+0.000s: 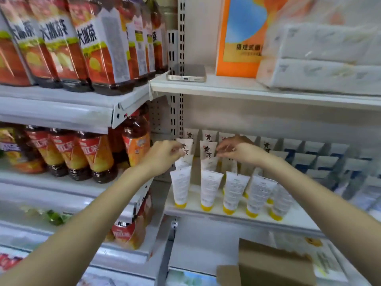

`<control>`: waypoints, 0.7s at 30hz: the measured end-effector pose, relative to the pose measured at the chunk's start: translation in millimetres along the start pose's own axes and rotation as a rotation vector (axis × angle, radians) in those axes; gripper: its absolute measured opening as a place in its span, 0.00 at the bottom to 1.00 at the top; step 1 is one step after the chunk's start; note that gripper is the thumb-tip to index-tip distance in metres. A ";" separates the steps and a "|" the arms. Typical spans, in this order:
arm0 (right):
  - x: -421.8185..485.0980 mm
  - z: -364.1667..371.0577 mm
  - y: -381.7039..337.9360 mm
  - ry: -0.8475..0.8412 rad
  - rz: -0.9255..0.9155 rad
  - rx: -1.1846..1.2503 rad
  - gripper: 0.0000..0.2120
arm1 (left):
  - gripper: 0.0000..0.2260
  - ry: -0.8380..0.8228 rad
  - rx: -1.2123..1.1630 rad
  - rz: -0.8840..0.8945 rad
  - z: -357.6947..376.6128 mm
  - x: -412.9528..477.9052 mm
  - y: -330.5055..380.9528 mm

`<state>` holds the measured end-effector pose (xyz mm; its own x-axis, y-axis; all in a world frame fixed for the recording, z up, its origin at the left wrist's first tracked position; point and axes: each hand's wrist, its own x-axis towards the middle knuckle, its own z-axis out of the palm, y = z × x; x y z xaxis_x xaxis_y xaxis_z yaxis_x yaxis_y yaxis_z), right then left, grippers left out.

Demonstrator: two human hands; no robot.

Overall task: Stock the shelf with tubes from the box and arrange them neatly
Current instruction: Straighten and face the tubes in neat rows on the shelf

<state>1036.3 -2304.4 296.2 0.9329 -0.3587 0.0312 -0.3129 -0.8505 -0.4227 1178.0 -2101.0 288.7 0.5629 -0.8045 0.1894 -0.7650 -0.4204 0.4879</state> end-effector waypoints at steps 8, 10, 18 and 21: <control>34.7 16.4 6.2 -0.140 -0.094 0.000 0.08 | 0.14 -0.068 -0.015 -0.029 22.6 34.5 -2.3; 44.4 18.4 9.7 -0.146 -0.145 -0.026 0.07 | 0.12 -0.064 -0.027 -0.033 28.5 42.1 -6.6; 64.2 20.8 26.0 -0.179 -0.267 -0.019 0.07 | 0.12 -0.116 -0.037 -0.063 46.8 59.4 -22.3; 64.4 22.6 28.2 -0.173 -0.262 -0.015 0.08 | 0.11 -0.128 -0.037 -0.060 48.2 63.8 -25.0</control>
<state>1091.6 -2342.7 265.9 0.9982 -0.0569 -0.0174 -0.0591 -0.9113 -0.4075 1217.9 -2162.0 247.5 0.5611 -0.8263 0.0499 -0.7177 -0.4555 0.5268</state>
